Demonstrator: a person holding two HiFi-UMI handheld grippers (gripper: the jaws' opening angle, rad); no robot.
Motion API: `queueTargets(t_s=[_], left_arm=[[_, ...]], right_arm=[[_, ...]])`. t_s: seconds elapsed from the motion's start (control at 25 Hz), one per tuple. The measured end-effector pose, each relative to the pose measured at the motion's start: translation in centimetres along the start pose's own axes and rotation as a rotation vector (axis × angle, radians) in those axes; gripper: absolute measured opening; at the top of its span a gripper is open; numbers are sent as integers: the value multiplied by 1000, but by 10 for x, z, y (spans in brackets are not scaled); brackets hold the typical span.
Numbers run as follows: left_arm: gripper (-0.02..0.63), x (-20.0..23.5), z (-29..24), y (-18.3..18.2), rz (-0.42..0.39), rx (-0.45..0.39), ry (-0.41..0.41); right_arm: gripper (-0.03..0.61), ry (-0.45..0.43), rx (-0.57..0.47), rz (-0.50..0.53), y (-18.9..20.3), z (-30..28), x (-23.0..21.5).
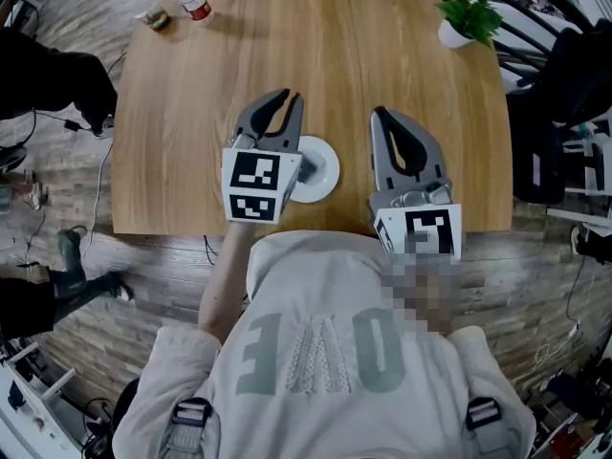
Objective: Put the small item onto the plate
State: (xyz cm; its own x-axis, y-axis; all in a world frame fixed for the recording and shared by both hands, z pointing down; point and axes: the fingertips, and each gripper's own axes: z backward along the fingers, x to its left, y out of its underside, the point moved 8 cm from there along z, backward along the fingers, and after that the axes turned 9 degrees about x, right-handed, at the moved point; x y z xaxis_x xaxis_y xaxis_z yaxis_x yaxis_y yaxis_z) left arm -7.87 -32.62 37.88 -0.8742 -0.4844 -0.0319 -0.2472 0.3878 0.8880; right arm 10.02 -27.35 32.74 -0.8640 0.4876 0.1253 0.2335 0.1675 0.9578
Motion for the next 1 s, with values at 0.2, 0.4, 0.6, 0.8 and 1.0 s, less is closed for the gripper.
queueTargets(t_s=[0.2,0.4,0.6,0.8,1.0], left_arm=[[9,9,70,-46,131,-438,-83],[9,7,98,-54,110,-543,-163],[9,6,103,-56,90,-546,-197],[9,2,106,-58,71,-558,-191],[9,-3,107,-59,40,-554,-196]], right_arm=[[17,5,-56,-41,-12,-2,7],[17,0,-70,-56,-13,-3,11],[17,-13,-48,-25,-11,-2,19],[17,-21,-45,0,-12,-2,22],[17,-23,-45,19,-12,0,22]])
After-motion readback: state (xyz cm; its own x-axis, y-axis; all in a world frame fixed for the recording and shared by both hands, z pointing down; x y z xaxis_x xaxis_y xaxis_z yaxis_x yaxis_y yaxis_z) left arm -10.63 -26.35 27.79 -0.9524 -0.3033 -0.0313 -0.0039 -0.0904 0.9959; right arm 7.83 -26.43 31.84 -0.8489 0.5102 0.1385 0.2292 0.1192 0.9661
